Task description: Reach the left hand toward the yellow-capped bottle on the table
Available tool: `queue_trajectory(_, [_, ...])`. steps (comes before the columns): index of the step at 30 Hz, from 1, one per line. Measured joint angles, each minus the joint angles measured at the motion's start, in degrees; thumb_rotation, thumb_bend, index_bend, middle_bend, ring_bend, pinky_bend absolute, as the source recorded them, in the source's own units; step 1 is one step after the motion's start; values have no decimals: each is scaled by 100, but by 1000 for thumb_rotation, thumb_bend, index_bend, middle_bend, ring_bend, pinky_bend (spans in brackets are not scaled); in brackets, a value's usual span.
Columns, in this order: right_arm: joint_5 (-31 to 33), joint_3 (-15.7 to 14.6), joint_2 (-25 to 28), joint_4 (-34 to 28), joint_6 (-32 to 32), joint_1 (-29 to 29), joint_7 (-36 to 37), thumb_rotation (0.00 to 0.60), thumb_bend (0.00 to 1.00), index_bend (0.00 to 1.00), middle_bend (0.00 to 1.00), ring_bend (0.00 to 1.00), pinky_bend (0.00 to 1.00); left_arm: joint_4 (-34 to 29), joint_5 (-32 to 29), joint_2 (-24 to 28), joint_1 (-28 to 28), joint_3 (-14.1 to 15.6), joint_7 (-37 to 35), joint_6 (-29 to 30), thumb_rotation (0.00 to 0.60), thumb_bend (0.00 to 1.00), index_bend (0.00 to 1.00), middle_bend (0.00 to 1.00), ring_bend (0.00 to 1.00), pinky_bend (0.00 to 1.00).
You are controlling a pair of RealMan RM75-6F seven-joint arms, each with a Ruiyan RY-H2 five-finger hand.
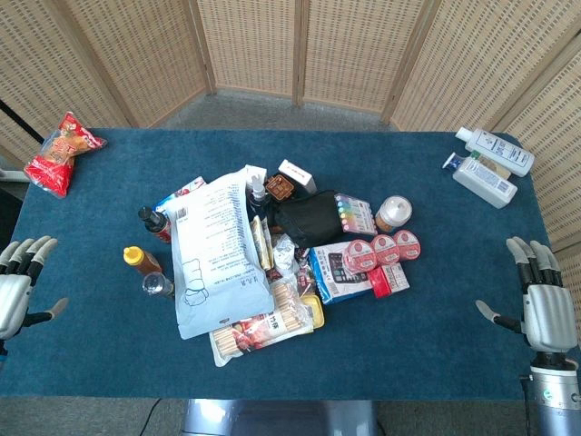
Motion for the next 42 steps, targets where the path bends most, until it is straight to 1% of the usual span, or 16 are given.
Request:
queue_trajectory(7, [-35,-14,-5,-8,-35,19,-1,600,0,0,0,0,0,150,-25,-106,-25,-9,-183,-62,569,273,0,0,0,0])
queue_trajectory(11, [-54,-3,8,-44,-41,31,45,600,0,0,0,0,0,451,-58,-341,-78,-65,-576,-122,572,272,0,0,0,0])
queue_trajectory(14, [-65,-15,25,-58,-50,29,69,600,0,0,0,0,0,836,-102,-652,-165,-141,-935,-209,570,273,0,0,0,0])
queue_trajectory(18, [-68,-20,53,-70,-58,22,134,600,0,0,0,0,0,1422,-157,-1250,-338,-258,-1374,-359,568,273,0,0,0,0])
queue_trajectory(22, [-69,-12,79,-74,-54,18,197,600,0,0,0,0,0,1774,-261,-1733,-547,-374,-1658,-614,569,273,0,0,0,0])
queue_trajectory(27, [-78,-15,106,-81,-47,8,250,600,0,0,0,0,0,1879,-397,-2108,-822,-491,-1752,-958,570,272,0,0,0,0])
queue_trajectory(38, [-83,0,157,-106,-12,-17,363,600,0,0,0,0,0,1901,-513,-2427,-1076,-544,-1695,-1273,570,272,0,0,0,0])
queue_trajectory(42, [-94,-2,166,-104,-11,-17,388,600,0,0,0,0,0,2009,-559,-2576,-1126,-563,-1804,-1330,598,272,0,0,0,0])
